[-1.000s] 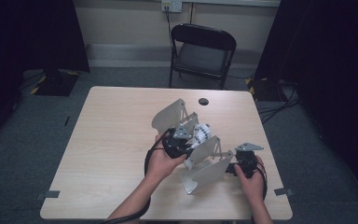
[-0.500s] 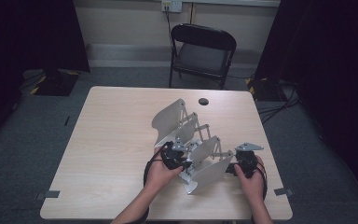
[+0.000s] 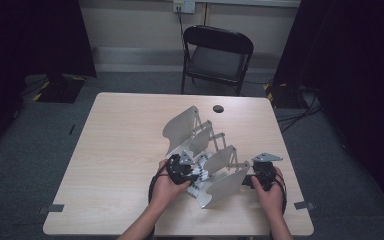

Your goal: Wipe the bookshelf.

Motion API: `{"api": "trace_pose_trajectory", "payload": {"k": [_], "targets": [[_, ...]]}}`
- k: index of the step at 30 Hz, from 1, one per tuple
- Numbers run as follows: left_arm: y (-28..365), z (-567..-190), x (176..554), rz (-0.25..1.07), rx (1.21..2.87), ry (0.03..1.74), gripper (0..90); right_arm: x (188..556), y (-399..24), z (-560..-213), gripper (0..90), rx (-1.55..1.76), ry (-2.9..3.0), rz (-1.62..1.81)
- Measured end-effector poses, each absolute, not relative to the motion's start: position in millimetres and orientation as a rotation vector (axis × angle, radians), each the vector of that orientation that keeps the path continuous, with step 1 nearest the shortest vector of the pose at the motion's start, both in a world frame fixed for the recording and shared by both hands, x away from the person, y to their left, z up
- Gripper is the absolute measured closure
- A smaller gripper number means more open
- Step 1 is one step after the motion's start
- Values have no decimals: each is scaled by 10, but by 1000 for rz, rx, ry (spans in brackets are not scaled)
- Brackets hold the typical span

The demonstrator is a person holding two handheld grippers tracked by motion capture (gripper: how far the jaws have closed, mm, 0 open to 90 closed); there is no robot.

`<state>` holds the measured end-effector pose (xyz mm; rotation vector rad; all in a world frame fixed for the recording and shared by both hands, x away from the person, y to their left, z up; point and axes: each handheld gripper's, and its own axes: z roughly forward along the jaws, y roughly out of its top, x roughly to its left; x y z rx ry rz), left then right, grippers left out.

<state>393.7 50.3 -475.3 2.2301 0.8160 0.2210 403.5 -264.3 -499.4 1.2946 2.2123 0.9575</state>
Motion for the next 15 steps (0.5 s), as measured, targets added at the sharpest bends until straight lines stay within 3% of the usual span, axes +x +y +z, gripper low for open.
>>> {"api": "trace_pose_trajectory", "payload": {"k": [9, 12, 15], "targets": [[525, -4672, 3973, 235, 2121, 852, 575, 4035, -2643, -4994, 117, 1294, 2212, 958], [452, -4738, 3996, 229, 2105, 844, 497, 4035, -2643, -4994, 117, 1294, 2212, 958], [429, -4848, 4007, 238, 2139, 847, 498, 4035, -2643, -4994, 117, 1295, 2212, 958]]}}
